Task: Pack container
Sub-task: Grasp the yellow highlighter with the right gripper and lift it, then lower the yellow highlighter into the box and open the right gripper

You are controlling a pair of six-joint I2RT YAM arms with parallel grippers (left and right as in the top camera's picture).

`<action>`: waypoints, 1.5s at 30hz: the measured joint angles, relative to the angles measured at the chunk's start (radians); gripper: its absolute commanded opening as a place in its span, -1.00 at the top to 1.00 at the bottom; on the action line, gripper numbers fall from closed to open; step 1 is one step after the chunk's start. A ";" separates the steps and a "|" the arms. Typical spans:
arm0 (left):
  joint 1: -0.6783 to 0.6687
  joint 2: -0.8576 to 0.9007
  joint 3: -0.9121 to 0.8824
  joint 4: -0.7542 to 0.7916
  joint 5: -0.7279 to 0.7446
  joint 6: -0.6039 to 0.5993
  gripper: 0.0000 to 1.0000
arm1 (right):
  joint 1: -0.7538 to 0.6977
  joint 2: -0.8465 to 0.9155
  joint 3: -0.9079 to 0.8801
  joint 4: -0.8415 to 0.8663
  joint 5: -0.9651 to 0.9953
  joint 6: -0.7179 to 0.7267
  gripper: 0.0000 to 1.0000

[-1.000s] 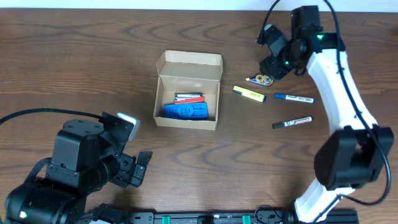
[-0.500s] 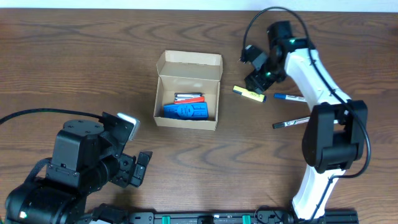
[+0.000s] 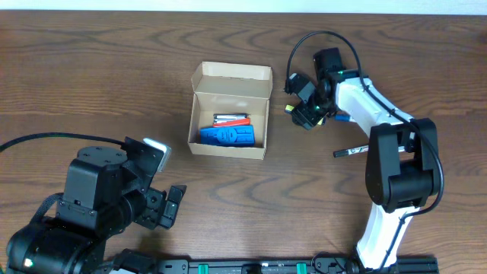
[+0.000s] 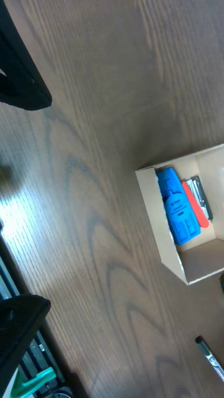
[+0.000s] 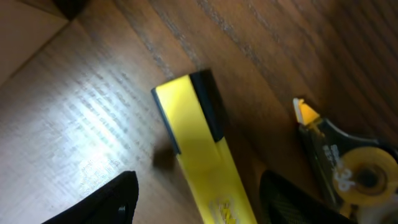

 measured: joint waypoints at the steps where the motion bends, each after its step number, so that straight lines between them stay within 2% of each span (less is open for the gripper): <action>1: 0.000 0.000 0.000 0.000 0.000 0.000 -0.90 | 0.003 0.000 -0.010 0.015 0.005 0.002 -0.29; 6: 0.000 0.000 0.000 0.000 0.000 0.000 -0.90 | 0.015 0.000 -0.045 0.073 0.017 0.003 -0.24; 11: 0.000 0.000 0.000 0.000 0.000 0.000 -0.90 | 0.016 -0.001 -0.058 0.102 0.002 0.007 0.13; 20: 0.000 0.000 0.000 0.000 0.000 0.000 -0.90 | 0.017 -0.001 -0.060 0.112 0.002 0.055 0.61; 29: 0.000 0.000 0.000 0.000 0.000 0.000 -0.90 | 0.017 -0.006 -0.054 0.073 0.005 0.176 0.81; 34: 0.000 0.000 0.000 0.000 0.000 0.000 -0.90 | 0.017 -0.039 -0.044 -0.013 0.020 0.228 0.81; 41: 0.000 0.000 0.000 0.000 0.000 0.000 -0.90 | 0.022 -0.278 0.017 -0.024 0.031 0.342 0.77; 45: 0.000 0.000 0.000 0.000 0.000 0.000 -0.90 | 0.066 -0.441 0.044 -0.013 0.033 0.472 0.78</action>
